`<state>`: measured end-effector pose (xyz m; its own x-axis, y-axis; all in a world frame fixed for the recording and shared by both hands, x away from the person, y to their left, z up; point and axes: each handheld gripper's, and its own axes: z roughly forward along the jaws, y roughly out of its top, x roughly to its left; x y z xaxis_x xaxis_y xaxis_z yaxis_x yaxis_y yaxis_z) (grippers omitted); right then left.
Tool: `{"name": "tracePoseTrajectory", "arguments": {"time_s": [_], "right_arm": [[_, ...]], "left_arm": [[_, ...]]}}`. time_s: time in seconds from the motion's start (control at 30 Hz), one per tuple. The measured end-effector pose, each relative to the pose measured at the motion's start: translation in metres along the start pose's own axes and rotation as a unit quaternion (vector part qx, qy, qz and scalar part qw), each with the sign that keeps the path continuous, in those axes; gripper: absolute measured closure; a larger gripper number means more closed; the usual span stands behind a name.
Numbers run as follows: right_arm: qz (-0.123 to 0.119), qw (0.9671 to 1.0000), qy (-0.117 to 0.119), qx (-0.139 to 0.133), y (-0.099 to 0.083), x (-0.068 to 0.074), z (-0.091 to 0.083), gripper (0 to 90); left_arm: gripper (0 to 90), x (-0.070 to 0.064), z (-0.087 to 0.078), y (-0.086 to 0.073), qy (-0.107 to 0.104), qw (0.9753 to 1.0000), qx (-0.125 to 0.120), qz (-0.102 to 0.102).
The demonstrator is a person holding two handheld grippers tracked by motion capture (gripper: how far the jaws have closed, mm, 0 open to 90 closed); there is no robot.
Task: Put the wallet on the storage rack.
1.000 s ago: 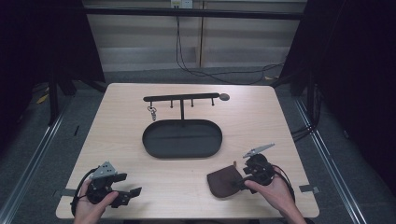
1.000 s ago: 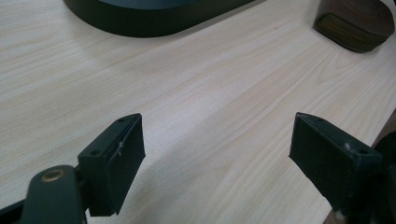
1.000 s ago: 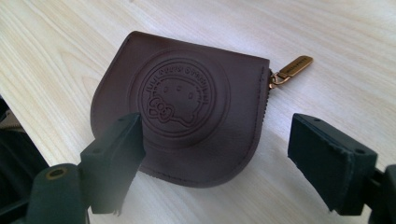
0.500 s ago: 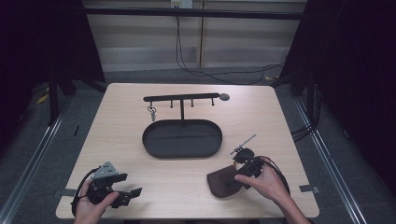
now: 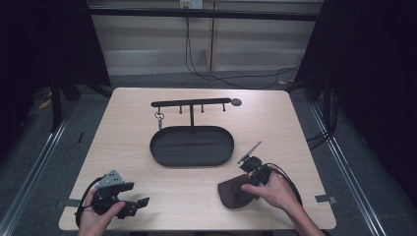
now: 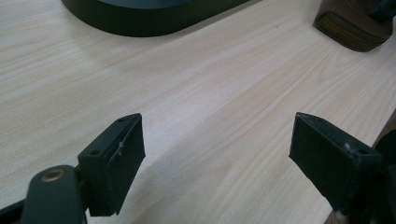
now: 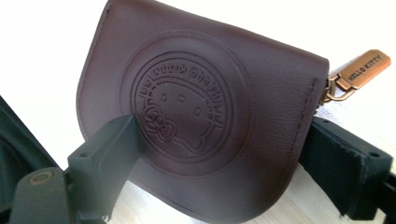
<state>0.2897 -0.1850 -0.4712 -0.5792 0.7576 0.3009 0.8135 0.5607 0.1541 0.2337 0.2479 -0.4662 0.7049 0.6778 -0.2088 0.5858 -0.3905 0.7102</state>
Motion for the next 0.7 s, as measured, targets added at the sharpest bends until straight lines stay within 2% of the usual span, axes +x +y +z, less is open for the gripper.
{"name": "tracePoseTrajectory", "arguments": {"time_s": [0.1,0.3,0.43,0.7], "right_arm": [[-0.004,1.0000,0.004,0.000,0.0006,-0.0004,-0.0007,15.7],[0.010,0.9999,0.011,0.004,0.0010,-0.0024,-0.0023,19.4],[0.022,0.9996,0.015,-0.003,0.0001,-0.0060,-0.0054,25.1],[0.027,0.9996,0.005,-0.001,0.0034,-0.0043,-0.0094,30.4]], "left_arm": [[17.8,0.0007,-0.0003,0.0000,0.001,1.0000,0.000,-0.001],[17.8,0.0018,-0.0018,-0.0003,0.001,1.0000,-0.002,-0.003],[17.8,0.0020,-0.0019,-0.0005,0.000,1.0000,-0.001,-0.003],[17.8,0.0022,0.0005,0.0006,0.001,1.0000,0.004,-0.004]]}}
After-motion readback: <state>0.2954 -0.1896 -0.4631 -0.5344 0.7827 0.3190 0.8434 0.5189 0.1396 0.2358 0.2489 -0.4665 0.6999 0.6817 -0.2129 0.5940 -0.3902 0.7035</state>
